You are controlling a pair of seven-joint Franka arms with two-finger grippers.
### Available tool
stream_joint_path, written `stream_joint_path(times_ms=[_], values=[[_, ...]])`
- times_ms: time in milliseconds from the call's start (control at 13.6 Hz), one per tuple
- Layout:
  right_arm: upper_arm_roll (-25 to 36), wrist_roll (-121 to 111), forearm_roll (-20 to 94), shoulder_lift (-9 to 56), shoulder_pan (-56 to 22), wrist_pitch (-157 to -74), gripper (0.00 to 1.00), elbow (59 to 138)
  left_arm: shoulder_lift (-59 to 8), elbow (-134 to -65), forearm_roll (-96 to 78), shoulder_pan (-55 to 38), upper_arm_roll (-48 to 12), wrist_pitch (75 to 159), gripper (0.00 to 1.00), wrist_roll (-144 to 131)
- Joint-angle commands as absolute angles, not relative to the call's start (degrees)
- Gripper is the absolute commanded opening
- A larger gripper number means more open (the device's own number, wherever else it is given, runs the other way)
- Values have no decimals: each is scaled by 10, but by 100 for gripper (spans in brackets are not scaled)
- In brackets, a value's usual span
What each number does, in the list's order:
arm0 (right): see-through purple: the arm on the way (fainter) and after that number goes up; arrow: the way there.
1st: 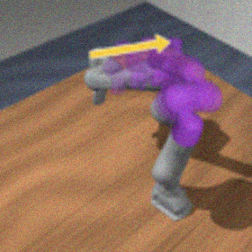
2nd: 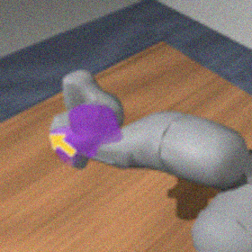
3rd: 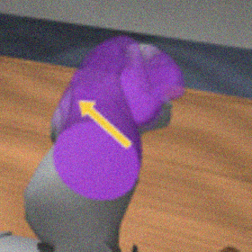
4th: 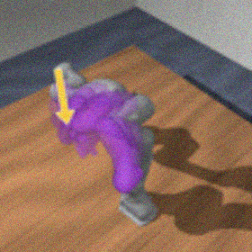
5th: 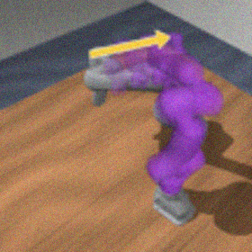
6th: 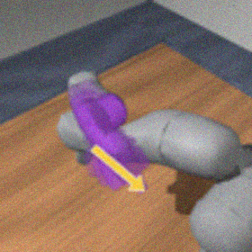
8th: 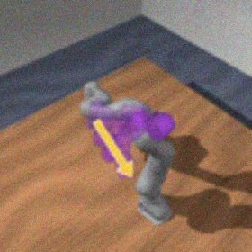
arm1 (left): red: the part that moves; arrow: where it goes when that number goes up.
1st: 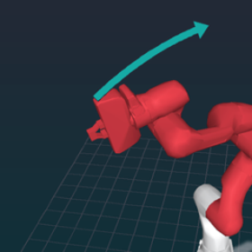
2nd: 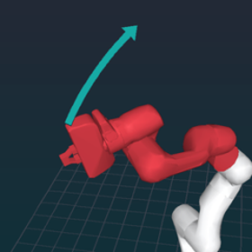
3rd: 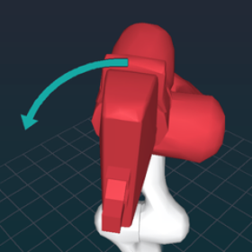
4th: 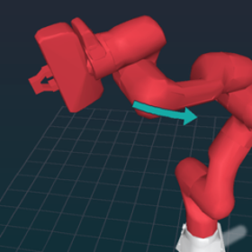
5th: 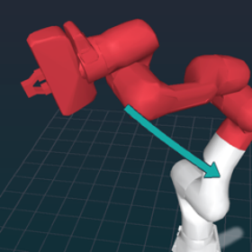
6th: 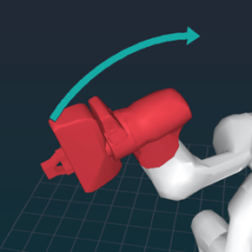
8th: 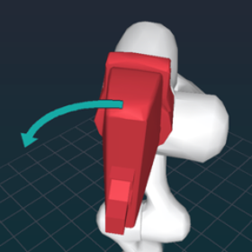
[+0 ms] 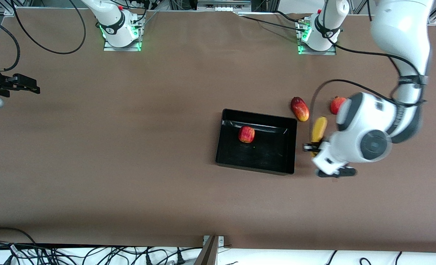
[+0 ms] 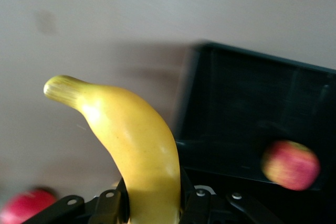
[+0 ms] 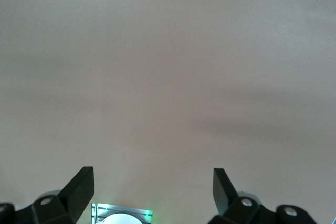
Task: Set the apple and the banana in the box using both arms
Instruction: 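Grasp the banana with the left gripper and lift it, then carry the banana over the box and lower it inside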
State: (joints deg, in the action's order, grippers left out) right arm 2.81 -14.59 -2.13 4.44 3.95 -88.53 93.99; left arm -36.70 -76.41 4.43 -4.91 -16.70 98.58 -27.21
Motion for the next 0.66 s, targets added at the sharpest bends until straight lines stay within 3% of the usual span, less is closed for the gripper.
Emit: stream_joint_path(times_ms=[0, 590], values=[[25, -153, -24, 47, 44, -877, 100, 931, -369, -780, 28, -82, -159, 997, 0, -329], [26, -153, -24, 47, 45, -877, 100, 930, -433, -809, 33, -133, -165, 1118, 0, -367]])
